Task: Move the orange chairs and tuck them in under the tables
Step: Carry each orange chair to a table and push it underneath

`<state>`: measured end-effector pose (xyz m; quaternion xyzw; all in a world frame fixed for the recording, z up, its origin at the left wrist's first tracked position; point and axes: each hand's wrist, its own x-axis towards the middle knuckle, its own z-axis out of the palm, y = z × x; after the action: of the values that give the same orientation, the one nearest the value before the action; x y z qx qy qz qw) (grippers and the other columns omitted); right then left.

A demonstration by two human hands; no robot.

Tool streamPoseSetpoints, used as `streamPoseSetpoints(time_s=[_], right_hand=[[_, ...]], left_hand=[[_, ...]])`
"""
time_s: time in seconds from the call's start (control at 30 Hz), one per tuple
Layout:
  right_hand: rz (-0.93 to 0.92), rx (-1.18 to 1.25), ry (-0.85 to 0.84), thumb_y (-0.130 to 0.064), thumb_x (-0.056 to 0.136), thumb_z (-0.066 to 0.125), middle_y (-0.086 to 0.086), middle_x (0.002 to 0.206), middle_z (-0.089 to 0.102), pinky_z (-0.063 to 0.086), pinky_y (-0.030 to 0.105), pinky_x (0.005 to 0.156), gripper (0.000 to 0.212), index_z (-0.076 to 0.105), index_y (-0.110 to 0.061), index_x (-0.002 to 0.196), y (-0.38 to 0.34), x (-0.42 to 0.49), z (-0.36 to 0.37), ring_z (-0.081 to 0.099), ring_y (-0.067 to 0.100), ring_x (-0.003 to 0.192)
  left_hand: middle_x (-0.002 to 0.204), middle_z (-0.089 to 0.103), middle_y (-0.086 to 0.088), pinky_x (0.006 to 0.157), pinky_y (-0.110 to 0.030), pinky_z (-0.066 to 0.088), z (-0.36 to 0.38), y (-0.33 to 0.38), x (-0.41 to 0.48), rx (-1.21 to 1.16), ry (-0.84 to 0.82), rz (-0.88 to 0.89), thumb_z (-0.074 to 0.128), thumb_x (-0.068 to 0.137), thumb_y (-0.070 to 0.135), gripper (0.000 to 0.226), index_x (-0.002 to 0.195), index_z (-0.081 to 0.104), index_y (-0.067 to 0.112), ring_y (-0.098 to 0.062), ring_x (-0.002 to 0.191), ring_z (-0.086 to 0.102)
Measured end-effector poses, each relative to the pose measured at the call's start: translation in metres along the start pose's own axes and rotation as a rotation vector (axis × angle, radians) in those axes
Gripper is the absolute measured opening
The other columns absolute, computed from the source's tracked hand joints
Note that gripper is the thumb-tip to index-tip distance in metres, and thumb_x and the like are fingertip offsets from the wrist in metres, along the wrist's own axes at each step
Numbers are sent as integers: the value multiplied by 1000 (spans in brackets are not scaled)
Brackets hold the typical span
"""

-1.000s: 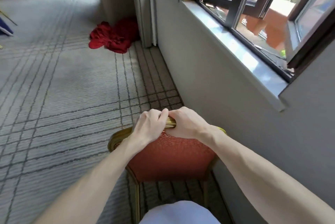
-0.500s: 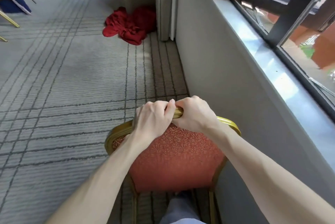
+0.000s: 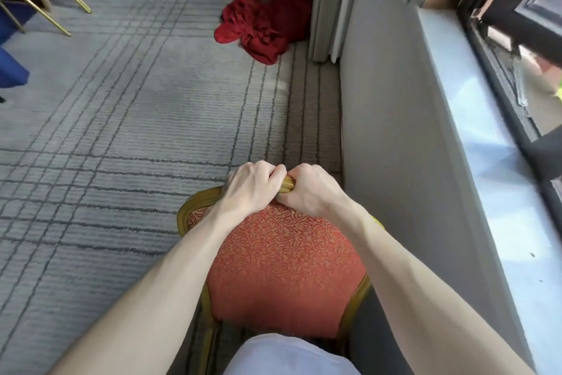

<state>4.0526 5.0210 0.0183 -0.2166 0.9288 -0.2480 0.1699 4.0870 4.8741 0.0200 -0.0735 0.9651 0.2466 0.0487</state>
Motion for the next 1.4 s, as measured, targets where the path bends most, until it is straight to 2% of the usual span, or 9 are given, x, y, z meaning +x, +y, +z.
streamPoseSetpoints(time_s=[0.23, 0.37, 0.53, 0.7, 0.83, 0.97, 1.07, 1.2, 1.4], right_hand=[[49, 10, -65, -54, 76, 63, -5, 75, 61, 42, 32, 62, 32, 55, -23, 73, 29, 71, -22, 61, 23, 77], [17, -31, -122, -56, 78, 62, 2, 92, 68, 46, 32, 67, 35, 59, -21, 85, 30, 121, -32, 64, 28, 88], [-157, -115, -163, -53, 82, 62, 2, 90, 67, 46, 33, 70, 28, 58, -26, 83, -20, 207, -59, 65, 28, 91], [-431, -225, -125, -55, 78, 64, 4, 92, 71, 49, 33, 73, 37, 68, -22, 94, -95, 298, -83, 66, 29, 93], [-588, -298, -168, -51, 78, 65, 2, 87, 72, 51, 34, 77, 28, 61, -24, 81, -119, 361, -96, 67, 28, 91], [-670, -325, -195, -48, 82, 61, 1, 87, 71, 49, 34, 74, 25, 61, -22, 84, -112, 409, -91, 66, 27, 89], [-695, -342, -270, -45, 87, 57, 1, 92, 71, 46, 34, 73, 27, 65, -20, 92, -107, 457, -83, 65, 27, 90], [-705, -323, -419, -35, 88, 56, 0, 86, 68, 48, 33, 67, 20, 62, -18, 95, -110, 528, -81, 63, 25, 81], [-834, -259, -450, -32, 83, 55, -7, 66, 57, 45, 32, 56, 9, 51, -26, 79, -176, 636, -74, 57, 18, 59]], left_hand=[[89, 70, -18, 71, -37, 42, 6, 8, 84, 11, -90, -57, 27, 87, 51, 48, 61, 48, 17, -39, 92, 63], [102, 70, -19, 82, -39, 45, 2, -3, 132, 77, -73, -55, 34, 97, 46, 52, 85, 68, 9, -36, 104, 63], [101, 69, -21, 85, -44, 48, -50, -49, 183, 70, -9, -64, 17, 92, 60, 71, 94, 67, 9, -38, 106, 62], [107, 67, -27, 82, -43, 45, -125, -90, 219, 27, 200, -200, 35, 104, 39, 50, 92, 67, 2, -42, 107, 61], [98, 71, -23, 79, -40, 46, -150, -108, 252, 106, 323, -221, 27, 101, 45, 60, 87, 68, 5, -39, 100, 65], [87, 73, -10, 72, -38, 47, -148, -126, 290, 257, 346, -189, 13, 88, 52, 70, 84, 70, 12, -33, 90, 67], [74, 71, -10, 66, -43, 52, -145, -144, 327, 255, 319, -278, 26, 89, 46, 56, 79, 71, 12, -35, 78, 68], [89, 73, -11, 82, -39, 44, -147, -168, 388, 171, 303, -460, 38, 97, 42, 46, 76, 66, 13, -30, 97, 64], [75, 70, -14, 66, -37, 44, -205, -226, 446, 76, 484, -646, 43, 99, 39, 50, 62, 57, 9, -35, 77, 65]])
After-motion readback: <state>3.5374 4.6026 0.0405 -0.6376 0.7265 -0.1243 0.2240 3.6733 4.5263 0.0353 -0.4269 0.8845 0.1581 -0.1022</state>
